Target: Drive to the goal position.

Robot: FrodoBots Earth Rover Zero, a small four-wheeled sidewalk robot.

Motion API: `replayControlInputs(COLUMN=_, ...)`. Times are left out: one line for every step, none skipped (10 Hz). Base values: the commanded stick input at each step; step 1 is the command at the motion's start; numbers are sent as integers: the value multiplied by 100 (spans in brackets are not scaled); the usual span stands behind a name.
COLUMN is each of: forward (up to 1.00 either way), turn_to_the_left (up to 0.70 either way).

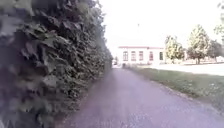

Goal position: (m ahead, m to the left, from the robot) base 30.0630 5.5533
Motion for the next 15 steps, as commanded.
replayControlInputs(forward=44, turn_to_the_left=2)
replayControlInputs(forward=44, turn_to_the_left=2)
replayControlInputs(forward=44, turn_to_the_left=2)
replayControlInputs(forward=44, turn_to_the_left=2)
replayControlInputs(forward=44, turn_to_the_left=2)
replayControlInputs(forward=44, turn_to_the_left=2)
replayControlInputs(forward=44, turn_to_the_left=2)
replayControlInputs(forward=44, turn_to_the_left=2)
replayControlInputs(forward=44, turn_to_the_left=2)
replayControlInputs(forward=44, turn_to_the_left=2)
replayControlInputs(forward=44, turn_to_the_left=2)
replayControlInputs(forward=44, turn_to_the_left=2)
replayControlInputs(forward=44, turn_to_the_left=2)
replayControlInputs(forward=44, turn_to_the_left=2)
replayControlInputs(forward=44, turn_to_the_left=2)
